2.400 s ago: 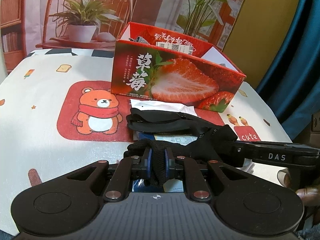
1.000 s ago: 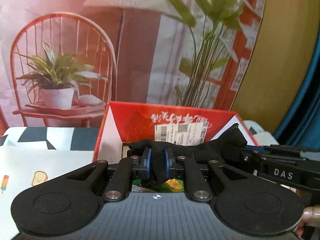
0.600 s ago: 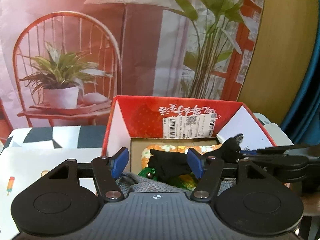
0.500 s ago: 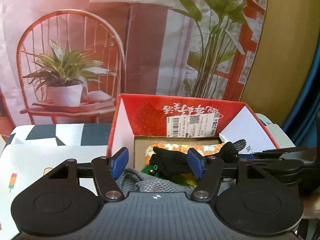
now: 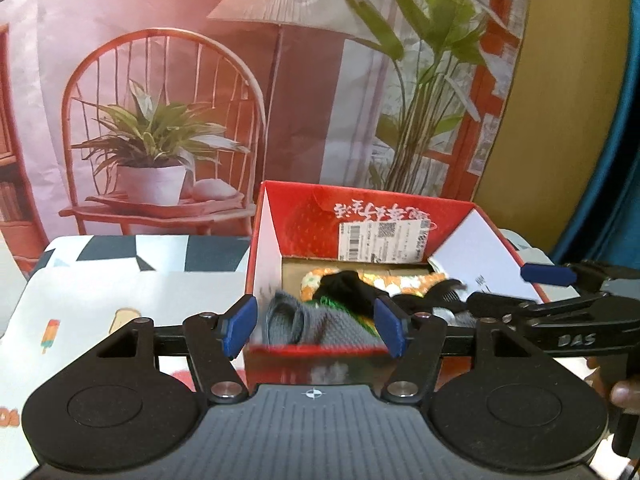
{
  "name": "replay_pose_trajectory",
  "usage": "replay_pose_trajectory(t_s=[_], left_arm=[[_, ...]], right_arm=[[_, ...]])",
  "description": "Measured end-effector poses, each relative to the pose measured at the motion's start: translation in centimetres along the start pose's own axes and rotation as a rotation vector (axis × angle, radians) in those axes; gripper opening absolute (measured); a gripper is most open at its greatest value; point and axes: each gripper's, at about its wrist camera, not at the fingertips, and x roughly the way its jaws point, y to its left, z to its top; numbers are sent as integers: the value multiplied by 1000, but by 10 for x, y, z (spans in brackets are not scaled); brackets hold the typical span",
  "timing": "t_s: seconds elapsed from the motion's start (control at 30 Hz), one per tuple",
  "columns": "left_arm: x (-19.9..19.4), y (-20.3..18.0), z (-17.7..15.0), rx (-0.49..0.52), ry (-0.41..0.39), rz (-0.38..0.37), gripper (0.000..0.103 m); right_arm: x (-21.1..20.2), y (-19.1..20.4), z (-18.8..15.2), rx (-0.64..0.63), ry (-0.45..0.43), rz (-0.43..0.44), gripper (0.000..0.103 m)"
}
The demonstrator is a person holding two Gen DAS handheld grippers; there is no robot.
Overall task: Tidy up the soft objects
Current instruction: 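Open both grippers to drop the black strap into the box, then move both grippers down to the blue-and-white packaged bag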
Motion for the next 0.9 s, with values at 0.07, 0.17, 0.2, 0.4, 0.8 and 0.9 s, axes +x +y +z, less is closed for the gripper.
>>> replay_pose_trajectory(t_s=[0.07,0.17,0.2,0.4,0.8,0.9], left_arm=[[-14,0,-11,-8,2,-6,66],[-33,1,-33,-14,18,-18,66],[-38,1,-41,-17,25,-22,66],[-62,6,-92,-89,69,-27,64],[-47,-8,-157,-111,210,-50,51],[-45,-6,-160,-121,224,-51,51]], right_arm=[[-19,3,-5,5,-35,24,96],[-47,8,-17,27,-82,58,102],[-55,10,-21,32,-95,68,102],[-90,25,-61,21,-113,121,102],[-90,32,-159,103,131,210,84],[-86,30,-165,116,157,209,83]])
